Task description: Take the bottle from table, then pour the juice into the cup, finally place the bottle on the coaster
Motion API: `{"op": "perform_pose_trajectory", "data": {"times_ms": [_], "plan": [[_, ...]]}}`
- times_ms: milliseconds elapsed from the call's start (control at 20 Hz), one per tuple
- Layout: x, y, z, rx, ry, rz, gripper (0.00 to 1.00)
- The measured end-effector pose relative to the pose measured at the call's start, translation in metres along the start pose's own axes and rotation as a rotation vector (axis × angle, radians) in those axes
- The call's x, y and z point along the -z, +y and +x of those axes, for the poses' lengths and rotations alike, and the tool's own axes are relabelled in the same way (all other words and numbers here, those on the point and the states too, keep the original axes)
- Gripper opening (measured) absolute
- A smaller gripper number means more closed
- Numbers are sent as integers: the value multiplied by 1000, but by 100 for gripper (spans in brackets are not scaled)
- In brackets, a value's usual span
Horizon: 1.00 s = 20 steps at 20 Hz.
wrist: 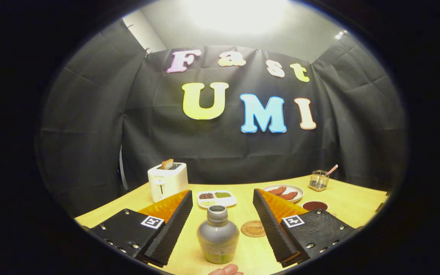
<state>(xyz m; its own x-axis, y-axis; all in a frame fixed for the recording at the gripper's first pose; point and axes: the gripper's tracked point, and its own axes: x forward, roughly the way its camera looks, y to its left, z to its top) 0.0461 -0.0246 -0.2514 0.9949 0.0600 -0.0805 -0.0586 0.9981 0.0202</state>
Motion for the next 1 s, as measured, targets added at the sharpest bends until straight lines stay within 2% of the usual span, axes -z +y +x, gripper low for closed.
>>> {"op": "perform_pose_trajectory", "data": {"times_ms": [350,450,650,900,1000], "plan": [[48,-4,10,-16,21,-44,98],[54,-4,11,-12,21,-34,92],[55,-1,15,-18,3,-39,81],[52,-8,14,-5,9,15,78],[36,-17,12,13,-18,61,77]]}}
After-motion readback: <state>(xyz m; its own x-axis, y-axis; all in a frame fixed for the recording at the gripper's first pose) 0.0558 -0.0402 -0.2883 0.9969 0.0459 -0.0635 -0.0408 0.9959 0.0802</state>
